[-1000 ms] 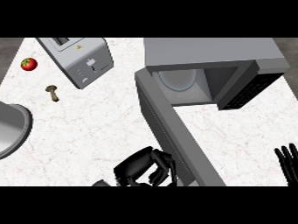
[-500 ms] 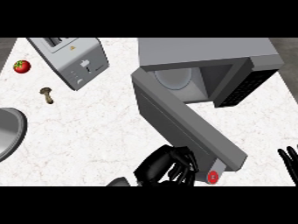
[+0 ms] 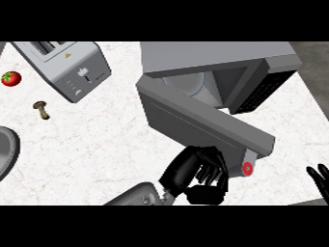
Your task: Pick up the milk, place it into the microwave and close the microwave
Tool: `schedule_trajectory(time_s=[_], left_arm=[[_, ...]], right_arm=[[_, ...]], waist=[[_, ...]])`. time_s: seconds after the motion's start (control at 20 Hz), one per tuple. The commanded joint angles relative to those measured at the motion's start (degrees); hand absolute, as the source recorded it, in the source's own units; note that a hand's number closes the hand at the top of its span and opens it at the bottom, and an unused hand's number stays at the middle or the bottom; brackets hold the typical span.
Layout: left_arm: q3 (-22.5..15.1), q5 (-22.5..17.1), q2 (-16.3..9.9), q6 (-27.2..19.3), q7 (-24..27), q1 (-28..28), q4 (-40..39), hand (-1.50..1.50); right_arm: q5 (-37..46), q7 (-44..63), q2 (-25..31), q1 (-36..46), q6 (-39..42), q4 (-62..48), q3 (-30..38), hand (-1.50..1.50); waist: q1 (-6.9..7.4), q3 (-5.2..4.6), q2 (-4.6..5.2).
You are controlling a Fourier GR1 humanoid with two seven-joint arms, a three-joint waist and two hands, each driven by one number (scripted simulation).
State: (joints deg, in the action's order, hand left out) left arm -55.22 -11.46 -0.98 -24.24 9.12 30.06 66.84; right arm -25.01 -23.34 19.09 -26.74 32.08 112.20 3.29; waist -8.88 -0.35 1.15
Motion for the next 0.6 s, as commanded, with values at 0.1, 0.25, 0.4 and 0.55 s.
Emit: schedule_trajectory(time_s=[0.1,0.25,0.4,0.55], left_arm=[[0.35,-5.77,0.94,-7.49,1.65,8.0,-3.24,1.5],[1.85,-9.21,0.95,-8.73,2.26,11.43,-6.07,1.5],[3.36,-12.0,0.96,-10.06,2.67,14.8,-7.84,1.5],[4.49,-14.45,0.97,-9.76,4.84,17.1,-11.75,1.5]], right_arm=[[-1.92,4.0,0.24,-1.1,-1.46,5.27,-1.42,-1.5],[-4.18,5.8,1.04,-0.76,-2.84,7.59,0.06,-1.5],[-5.33,7.68,1.92,-0.29,-2.84,7.68,-0.44,-1.5],[-6.83,9.51,1.53,-1.39,-4.4,11.3,-1.02,-1.5]], waist=[[-1.76,-0.01,0.37],[-1.91,0.02,0.69],[-2.95,0.04,1.38],[-3.19,0.0,1.32]])
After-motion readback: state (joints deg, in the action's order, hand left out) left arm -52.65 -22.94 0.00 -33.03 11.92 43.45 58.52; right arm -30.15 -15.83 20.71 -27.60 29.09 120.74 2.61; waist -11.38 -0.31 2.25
